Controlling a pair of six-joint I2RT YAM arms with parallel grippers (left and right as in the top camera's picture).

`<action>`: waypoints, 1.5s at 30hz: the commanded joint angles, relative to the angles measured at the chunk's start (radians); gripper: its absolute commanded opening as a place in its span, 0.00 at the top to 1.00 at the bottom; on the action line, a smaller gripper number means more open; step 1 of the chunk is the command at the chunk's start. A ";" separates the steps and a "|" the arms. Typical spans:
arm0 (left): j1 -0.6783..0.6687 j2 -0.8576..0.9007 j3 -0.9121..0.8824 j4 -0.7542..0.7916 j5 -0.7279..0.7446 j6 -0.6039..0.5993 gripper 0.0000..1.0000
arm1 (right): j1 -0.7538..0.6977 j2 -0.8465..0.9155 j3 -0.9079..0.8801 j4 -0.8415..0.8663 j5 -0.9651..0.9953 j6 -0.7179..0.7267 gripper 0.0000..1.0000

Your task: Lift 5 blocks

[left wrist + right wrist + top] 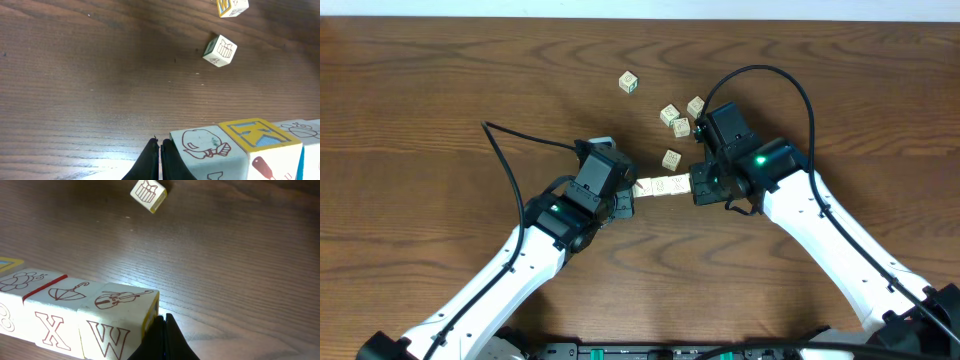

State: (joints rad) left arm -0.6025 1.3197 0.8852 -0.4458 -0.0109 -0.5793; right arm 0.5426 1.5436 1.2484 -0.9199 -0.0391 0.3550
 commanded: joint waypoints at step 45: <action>-0.163 0.125 0.119 0.158 0.430 -0.009 0.93 | 0.106 -0.001 -0.137 0.233 -0.700 0.015 0.99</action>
State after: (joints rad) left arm -0.6247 1.4460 0.8852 -0.4229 -0.0074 -0.5774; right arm 0.5415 1.5440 1.0908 -0.7879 -0.0273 0.3756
